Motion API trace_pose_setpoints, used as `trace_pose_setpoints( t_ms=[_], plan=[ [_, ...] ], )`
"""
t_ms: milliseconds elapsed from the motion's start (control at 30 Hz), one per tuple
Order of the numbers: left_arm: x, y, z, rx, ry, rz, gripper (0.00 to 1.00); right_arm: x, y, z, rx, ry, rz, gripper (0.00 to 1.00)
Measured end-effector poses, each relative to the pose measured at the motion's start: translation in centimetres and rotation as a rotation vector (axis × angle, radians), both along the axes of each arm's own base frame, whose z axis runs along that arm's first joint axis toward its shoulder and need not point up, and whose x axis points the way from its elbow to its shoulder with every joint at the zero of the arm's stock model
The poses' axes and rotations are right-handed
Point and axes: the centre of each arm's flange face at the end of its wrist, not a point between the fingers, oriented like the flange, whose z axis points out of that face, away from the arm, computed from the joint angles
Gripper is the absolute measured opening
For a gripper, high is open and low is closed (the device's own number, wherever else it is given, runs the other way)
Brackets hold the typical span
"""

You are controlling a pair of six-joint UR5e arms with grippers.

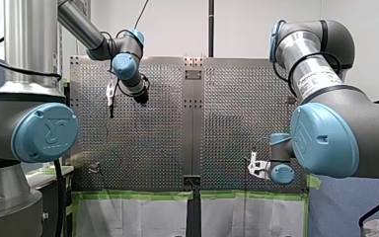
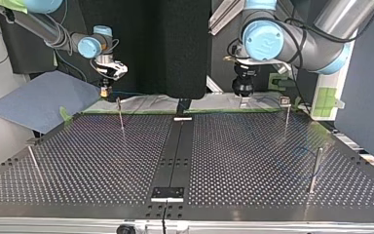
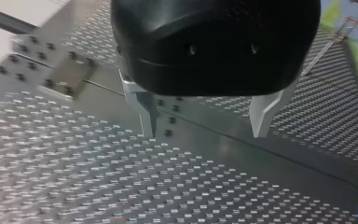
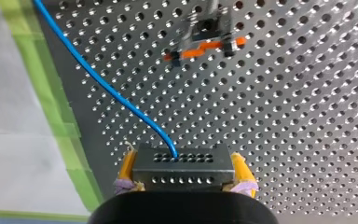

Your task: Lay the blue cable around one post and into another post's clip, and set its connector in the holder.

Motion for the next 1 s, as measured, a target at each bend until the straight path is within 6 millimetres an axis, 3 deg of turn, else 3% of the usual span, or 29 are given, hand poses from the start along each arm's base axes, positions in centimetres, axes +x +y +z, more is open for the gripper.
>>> trace_pose_setpoints(
  t_ms=[333,700,1000],
  plan=[
    [-2.0,-2.6,-6.2,0.057,0.052,-0.007,1.0,-0.1,0.6,-0.3,0.006,0.003,-0.003,0.25],
    [-2.8,-5.5,-9.5,0.077,0.044,-0.027,1.0,0.2,0.4,-0.1,-0.025,-0.007,0.014,0.25],
    [-4.1,-9.1,-12.7,0.035,0.049,-0.117,1.0,0.3,0.4,0.0,-0.03,-0.008,0.02,0.25]
  ],
)
